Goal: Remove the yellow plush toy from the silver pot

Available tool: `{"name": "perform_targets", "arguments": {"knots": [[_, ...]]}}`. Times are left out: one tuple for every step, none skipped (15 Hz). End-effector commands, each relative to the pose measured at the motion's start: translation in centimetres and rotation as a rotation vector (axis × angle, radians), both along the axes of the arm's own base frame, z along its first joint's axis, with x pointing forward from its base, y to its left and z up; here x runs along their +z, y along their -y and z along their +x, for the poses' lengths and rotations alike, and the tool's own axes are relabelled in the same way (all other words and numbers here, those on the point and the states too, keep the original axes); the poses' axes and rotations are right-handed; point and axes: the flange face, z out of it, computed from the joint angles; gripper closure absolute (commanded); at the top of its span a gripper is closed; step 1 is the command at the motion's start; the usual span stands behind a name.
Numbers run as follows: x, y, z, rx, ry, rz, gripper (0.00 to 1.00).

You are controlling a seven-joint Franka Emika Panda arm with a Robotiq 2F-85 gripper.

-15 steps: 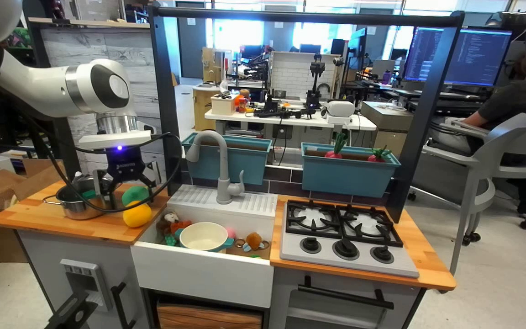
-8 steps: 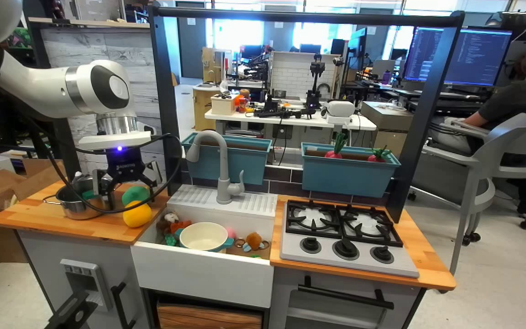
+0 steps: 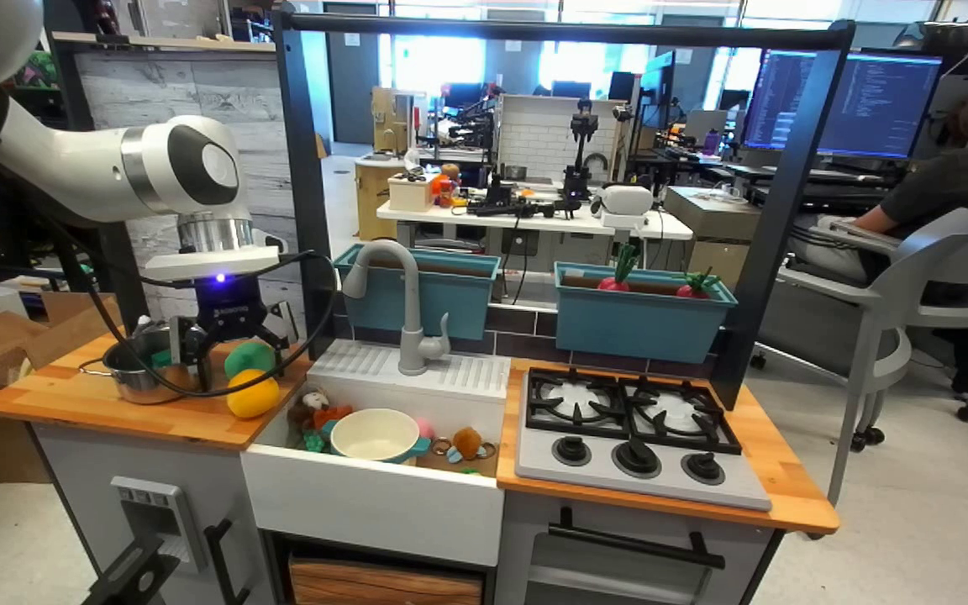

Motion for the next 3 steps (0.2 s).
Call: {"name": "perform_targets", "arguments": {"knots": [[0.0, 0.0, 0.0, 0.0, 0.0, 0.0, 0.0], [0.0, 0.0, 0.0, 0.0, 0.0, 0.0, 0.0], [0.0, 0.0, 0.0, 0.0, 0.0, 0.0, 0.0]]}}
